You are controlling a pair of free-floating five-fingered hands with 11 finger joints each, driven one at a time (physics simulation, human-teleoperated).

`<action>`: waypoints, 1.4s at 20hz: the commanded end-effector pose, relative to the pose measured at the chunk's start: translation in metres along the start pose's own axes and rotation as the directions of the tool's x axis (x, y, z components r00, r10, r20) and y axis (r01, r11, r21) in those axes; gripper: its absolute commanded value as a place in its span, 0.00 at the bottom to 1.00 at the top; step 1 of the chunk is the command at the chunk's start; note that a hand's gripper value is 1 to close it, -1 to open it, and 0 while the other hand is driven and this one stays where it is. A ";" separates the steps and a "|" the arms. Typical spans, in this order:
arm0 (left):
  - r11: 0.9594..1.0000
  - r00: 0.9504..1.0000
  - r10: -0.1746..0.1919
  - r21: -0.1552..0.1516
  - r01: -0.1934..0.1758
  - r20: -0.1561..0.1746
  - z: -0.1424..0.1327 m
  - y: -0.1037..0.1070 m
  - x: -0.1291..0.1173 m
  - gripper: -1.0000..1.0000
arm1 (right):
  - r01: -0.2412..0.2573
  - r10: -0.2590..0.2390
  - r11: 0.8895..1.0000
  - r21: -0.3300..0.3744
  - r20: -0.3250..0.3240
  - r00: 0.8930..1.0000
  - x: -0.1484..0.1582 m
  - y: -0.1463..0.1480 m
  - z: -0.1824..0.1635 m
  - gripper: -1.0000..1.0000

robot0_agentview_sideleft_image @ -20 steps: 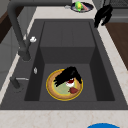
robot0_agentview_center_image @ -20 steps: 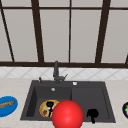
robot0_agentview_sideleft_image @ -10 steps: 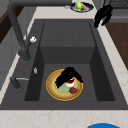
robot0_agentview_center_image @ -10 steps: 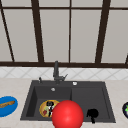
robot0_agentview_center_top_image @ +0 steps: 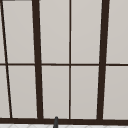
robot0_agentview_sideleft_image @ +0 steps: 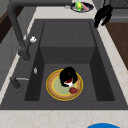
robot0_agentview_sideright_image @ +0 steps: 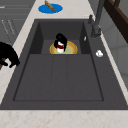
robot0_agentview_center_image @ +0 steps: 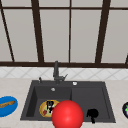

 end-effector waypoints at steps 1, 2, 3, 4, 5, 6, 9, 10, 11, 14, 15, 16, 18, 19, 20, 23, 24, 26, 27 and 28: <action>1.000 1.000 0.000 0.000 0.000 0.000 0.000 0.001 0.001 1.00 | 0.000 0.000 1.000 0.000 0.000 1.000 0.000 0.000 0.000 0.50; 1.000 1.000 -0.007 0.010 0.007 0.001 0.003 0.003 0.003 1.00 | 0.000 0.000 1.000 0.000 0.000 1.000 0.000 0.000 0.000 0.50; 1.000 1.000 -0.009 0.011 0.009 -0.006 0.000 0.007 0.005 1.00 | 0.000 0.000 1.000 0.000 0.000 1.000 0.000 0.000 0.000 0.50; 1.000 1.000 -0.013 0.012 0.013 -0.010 0.000 0.009 0.009 1.00 | 0.000 0.000 1.000 0.000 0.000 1.000 0.000 0.000 0.000 0.50; 1.000 1.000 -0.016 0.013 0.016 -0.011 0.003 0.014 0.012 1.00 | 0.000 0.000 1.000 0.000 0.000 1.000 0.000 0.000 0.000 0.50; 1.000 1.000 -0.014 0.014 0.015 -0.012 0.006 0.018 0.013 1.00 | 0.000 0.000 1.000 0.000 0.000 1.000 0.000 0.000 0.000 0.50; 1.000 0.999 0.010 0.009 -0.010 -0.031 0.014 0.033 0.025 1.00 | 0.000 0.000 1.000 0.000 0.000 1.000 0.000 0.000 0.000 0.50; 1.000 0.999 0.016 0.009 -0.015 -0.035 0.018 0.036 0.030 1.00 | 0.000 0.000 1.000 0.000 0.000 1.000 0.000 0.000 0.000 0.50; 1.000 0.999 0.016 0.010 -0.016 -0.040 0.021 0.040 0.034 1.00 | 0.000 0.000 1.000 0.000 0.000 1.000 0.000 0.000 0.000 0.50; 1.000 0.998 0.027 0.014 -0.026 -0.051 0.028 0.052 0.050 1.00 | 0.000 0.000 1.000 0.000 0.000 1.000 0.000 0.000 0.000 0.50; 1.000 0.998 0.027 0.017 -0.026 -0.050 0.030 0.055 0.057 1.00 | 0.000 0.000 1.000 0.000 0.000 1.000 0.000 0.000 0.000 0.50; 0.999 0.999 0.029 0.023 -0.028 -0.045 0.034 0.060 0.062 1.00 | 0.000 0.000 1.000 0.000 0.000 1.000 0.000 0.000 0.000 0.50; 1.000 0.999 0.017 0.025 -0.016 -0.037 0.038 0.068 0.074 1.00 | 0.000 0.000 1.000 0.000 0.000 1.000 0.000 0.000 0.000 0.50; 1.000 0.999 0.002 0.025 -0.002 -0.035 0.040 0.070 0.081 1.00 | 0.000 0.000 1.000 0.000 0.000 1.000 0.000 0.000 0.000 0.50; 1.000 0.999 0.001 0.023 0.000 -0.033 0.042 0.074 0.087 1.00 | 0.000 0.000 1.000 0.000 0.000 1.000 0.000 0.000 0.000 0.50; 1.000 1.000 -0.007 0.020 0.007 -0.031 0.044 0.084 0.110 1.00 | 0.000 0.000 1.000 0.000 0.000 1.000 0.000 0.000 0.000 0.50; 1.000 0.999 -0.007 0.020 0.008 -0.032 0.046 0.088 0.117 1.00 | 0.000 0.000 1.000 0.000 0.000 1.000 0.000 0.000 0.000 0.50; 1.000 0.999 -0.007 0.020 0.007 -0.032 0.052 0.095 0.133 1.00 | 0.000 0.000 1.000 0.000 0.000 1.000 0.000 0.000 0.000 0.50; 1.000 0.999 0.002 0.017 -0.001 -0.035 0.054 0.097 0.141 1.00 | 0.000 0.000 1.000 0.000 0.000 1.000 0.000 0.000 0.000 0.50; 1.000 0.999 0.003 0.013 -0.002 -0.042 0.055 0.099 0.151 1.00 | 0.000 0.000 1.000 0.000 0.000 1.000 0.000 0.000 0.000 0.50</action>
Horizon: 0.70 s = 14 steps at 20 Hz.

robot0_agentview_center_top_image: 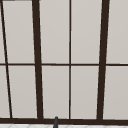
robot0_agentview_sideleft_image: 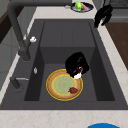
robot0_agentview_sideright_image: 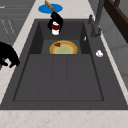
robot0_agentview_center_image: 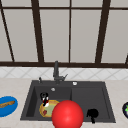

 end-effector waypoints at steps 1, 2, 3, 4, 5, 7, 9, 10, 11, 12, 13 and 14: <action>1.000 1.000 0.017 -0.007 -0.017 -0.012 0.010 0.012 0.031 1.00 | 0.000 0.000 1.000 0.000 0.000 1.000 0.000 0.000 0.000 0.50; 1.000 1.000 0.023 -0.004 -0.023 -0.010 0.015 0.015 0.039 1.00 | 0.000 0.000 1.000 0.000 0.000 1.000 0.000 0.000 0.000 0.50; 1.000 1.000 0.025 -0.003 -0.025 -0.012 0.017 0.018 0.048 1.00 | 0.000 0.000 1.000 0.000 0.000 1.000 0.000 0.000 0.000 0.50; 1.000 1.000 0.026 -0.001 -0.026 -0.014 0.019 0.019 0.057 1.00 | 0.000 0.000 1.000 0.000 0.000 1.000 0.000 0.000 0.000 0.50; 1.000 1.000 0.026 0.002 -0.026 -0.016 0.022 0.021 0.066 1.00 | 0.000 0.000 1.000 0.000 0.000 1.000 0.000 0.000 0.000 0.50; 1.000 1.000 0.026 0.008 -0.026 -0.014 0.029 0.025 0.083 1.00 | 0.000 0.000 1.000 0.000 0.000 1.000 0.000 0.000 0.000 0.50; 1.000 1.000 0.005 0.009 -0.005 -0.014 0.033 0.029 0.102 1.00 | 0.000 0.000 1.000 0.000 0.000 1.000 0.000 0.000 0.000 0.50; 1.000 1.000 0.004 0.006 -0.004 -0.011 0.034 0.031 0.111 1.00 | 0.000 0.000 1.000 0.000 0.000 1.000 0.000 0.000 0.000 0.50; 1.000 1.000 0.004 0.004 -0.004 -0.009 0.038 0.033 0.117 1.00 | 0.000 0.000 1.000 0.000 0.000 1.000 0.000 0.000 0.000 0.50; 1.000 1.000 0.005 0.001 -0.005 -0.002 0.042 0.035 0.125 1.00 | 0.000 0.000 1.000 0.000 0.000 1.000 0.000 0.000 0.000 0.50; 1.000 1.000 0.010 0.000 -0.010 -0.001 0.046 0.037 0.131 1.00 | 0.000 0.000 1.000 0.000 0.000 1.000 0.000 0.000 0.000 0.50; 1.000 1.000 0.013 -0.002 -0.013 -0.003 0.050 0.037 0.139 1.00 | 0.000 0.000 1.000 0.000 0.000 1.000 0.000 0.000 0.000 0.50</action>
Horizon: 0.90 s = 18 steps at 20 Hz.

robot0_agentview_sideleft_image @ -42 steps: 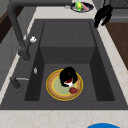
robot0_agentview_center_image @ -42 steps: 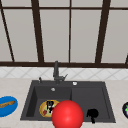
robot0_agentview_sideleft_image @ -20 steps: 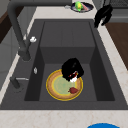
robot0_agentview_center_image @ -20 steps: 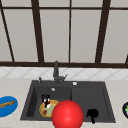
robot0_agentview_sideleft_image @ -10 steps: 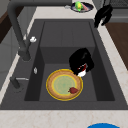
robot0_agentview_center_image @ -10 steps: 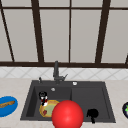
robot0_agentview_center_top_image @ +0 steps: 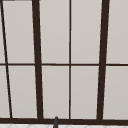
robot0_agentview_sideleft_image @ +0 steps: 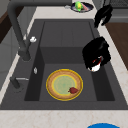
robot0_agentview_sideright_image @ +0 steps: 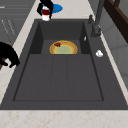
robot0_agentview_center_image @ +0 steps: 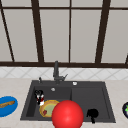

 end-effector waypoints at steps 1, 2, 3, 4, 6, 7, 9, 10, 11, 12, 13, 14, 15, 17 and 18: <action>1.000 1.000 0.010 -0.001 -0.010 0.000 0.013 0.006 0.029 1.00 | 0.000 0.000 1.000 0.000 0.000 1.000 0.000 0.000 0.000 0.50; 1.000 1.000 0.014 -0.001 -0.014 0.000 0.018 0.006 0.037 1.00 | 0.000 0.000 1.000 0.000 0.000 1.000 0.000 0.000 0.000 0.50; 1.000 1.000 0.017 -0.001 -0.017 0.000 0.023 0.008 0.044 1.00 | 0.000 0.000 1.000 0.000 0.000 1.000 0.000 0.000 0.000 0.50; 1.000 1.000 0.029 -0.002 -0.029 0.000 0.027 0.011 0.051 1.00 | 0.000 0.000 1.000 0.000 0.000 1.000 0.000 0.000 0.000 0.50; 1.000 1.000 0.031 -0.002 -0.031 0.000 0.034 0.013 0.066 1.00 | 0.000 0.000 1.000 0.000 0.000 1.000 0.000 0.000 0.000 0.50; 1.000 1.000 0.029 -0.002 -0.029 0.000 0.038 0.013 0.073 1.00 | 0.000 0.000 1.000 0.000 0.000 1.000 0.000 0.000 0.000 0.50; 1.000 1.000 0.030 0.001 -0.030 0.003 0.051 0.015 0.084 1.00 | 0.000 0.000 1.000 0.000 0.000 1.000 0.000 0.000 0.000 0.50; 1.000 1.000 0.030 0.002 -0.030 0.004 0.055 0.015 0.091 1.00 | 0.000 0.000 1.000 0.000 0.000 1.000 0.000 0.000 0.000 0.50; 0.999 0.999 0.032 0.001 -0.032 0.003 0.061 0.016 0.097 1.00 | 0.000 0.000 1.000 0.000 0.000 1.000 0.000 0.000 0.000 0.50; 0.999 0.999 0.035 -0.003 -0.035 0.001 0.066 0.015 0.103 1.00 | 0.000 0.000 1.000 0.000 0.000 1.000 0.000 0.000 0.000 0.50; 0.999 0.999 0.037 -0.004 -0.037 0.004 0.074 0.014 0.108 1.00 | 0.000 0.000 1.000 0.000 0.000 1.000 0.000 0.000 0.000 0.50; 0.999 0.999 0.040 -0.003 -0.040 0.008 0.081 0.014 0.113 1.00 | 0.000 0.000 1.000 0.000 0.000 1.000 0.000 0.000 0.000 0.50; 0.999 0.999 0.044 -0.005 -0.044 0.006 0.088 0.013 0.117 1.00 | 0.000 0.000 1.000 0.000 0.000 1.000 0.000 0.000 0.000 0.50; 0.999 0.999 0.046 -0.005 -0.046 0.003 0.101 0.011 0.128 1.00 | 0.000 0.000 1.000 0.000 0.000 1.000 0.000 0.000 0.000 0.50; 0.999 0.999 0.046 -0.005 -0.046 0.004 0.107 0.011 0.133 1.00 | 0.000 0.000 1.000 0.000 0.000 1.000 0.000 0.000 0.000 0.50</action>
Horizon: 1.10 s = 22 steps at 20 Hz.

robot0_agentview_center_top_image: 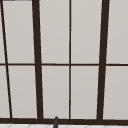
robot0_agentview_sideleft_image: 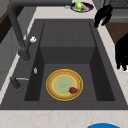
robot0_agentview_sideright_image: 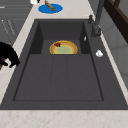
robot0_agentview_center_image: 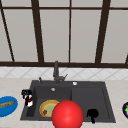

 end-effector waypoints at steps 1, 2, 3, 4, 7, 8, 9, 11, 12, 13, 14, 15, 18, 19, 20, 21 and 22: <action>0.999 0.999 0.035 -0.005 -0.035 0.002 0.027 -0.002 0.020 1.00 | 0.000 0.000 1.000 0.000 0.000 1.000 0.000 0.000 0.000 0.50; 0.999 0.999 0.039 -0.004 -0.039 0.001 0.034 -0.002 0.024 1.00 | 0.000 0.000 1.000 0.000 0.000 1.000 0.000 0.000 0.000 0.50; 0.999 0.999 0.039 -0.003 -0.039 -0.001 0.040 -0.003 0.029 1.00 | 0.000 0.000 1.000 0.000 0.000 1.000 0.000 0.000 0.000 0.50; 0.999 0.999 0.039 -0.003 -0.039 -0.001 0.047 -0.005 0.034 1.00 | 0.000 0.000 1.000 0.000 0.000 1.000 0.000 0.000 0.000 0.50; 1.000 1.000 0.031 -0.003 -0.031 -0.001 0.067 -0.014 0.046 1.00 | 0.000 0.000 1.000 0.000 0.000 1.000 0.000 0.000 0.000 0.50; 1.000 1.000 0.025 -0.003 -0.025 -0.001 0.072 -0.019 0.051 1.00 | 0.000 0.000 1.000 0.000 0.000 1.000 0.000 0.000 0.000 0.50; 1.000 1.000 0.023 -0.003 -0.023 -0.001 0.078 -0.022 0.056 1.00 | 0.000 0.000 1.000 0.000 0.000 1.000 0.000 0.000 0.000 0.50; 1.000 1.000 0.023 -0.003 -0.023 -0.002 0.091 -0.029 0.065 1.00 | 0.000 0.000 1.000 0.000 0.000 1.000 0.000 0.000 0.000 0.50; 1.000 1.000 0.021 -0.003 -0.021 -0.002 0.098 -0.033 0.069 1.00 | 0.000 0.000 1.000 0.000 0.000 1.000 0.000 0.000 0.000 0.50; 1.000 1.000 0.024 -0.003 -0.024 -0.002 0.104 -0.036 0.073 1.00 | 0.000 0.000 1.000 0.000 0.000 1.000 0.000 0.000 0.000 0.50; 1.000 1.000 0.025 -0.004 -0.025 -0.002 0.111 -0.039 0.077 1.00 | 0.000 0.000 1.000 0.000 0.000 1.000 0.000 0.000 0.000 0.50; 1.000 1.000 0.026 -0.004 -0.026 -0.003 0.117 -0.043 0.081 1.00 | 0.000 0.000 1.000 0.000 0.000 1.000 0.000 0.000 0.000 0.50; 0.999 0.999 0.032 -0.004 -0.032 -0.003 0.138 -0.052 0.091 1.00 | 0.000 0.000 1.000 0.000 0.000 1.000 0.000 0.000 0.000 0.50; 0.999 1.000 0.031 -0.005 -0.031 -0.003 0.145 -0.056 0.093 1.00 | 0.000 0.000 1.000 0.000 0.000 1.000 0.000 0.000 0.000 0.50; 1.000 1.000 0.031 -0.005 -0.031 -0.003 0.152 -0.060 0.095 1.00 | 0.000 0.000 1.000 0.000 0.000 1.000 0.000 0.000 0.000 0.50; 1.000 1.000 0.026 -0.004 -0.026 -0.003 0.156 -0.060 0.092 1.00 | 0.000 0.000 1.000 0.000 0.000 1.000 0.000 0.000 0.000 0.50; 1.000 1.000 0.018 0.023 -0.017 -0.014 0.152 -0.067 0.087 1.00 | 0.000 0.000 1.000 0.000 0.000 1.000 0.000 0.000 0.000 0.50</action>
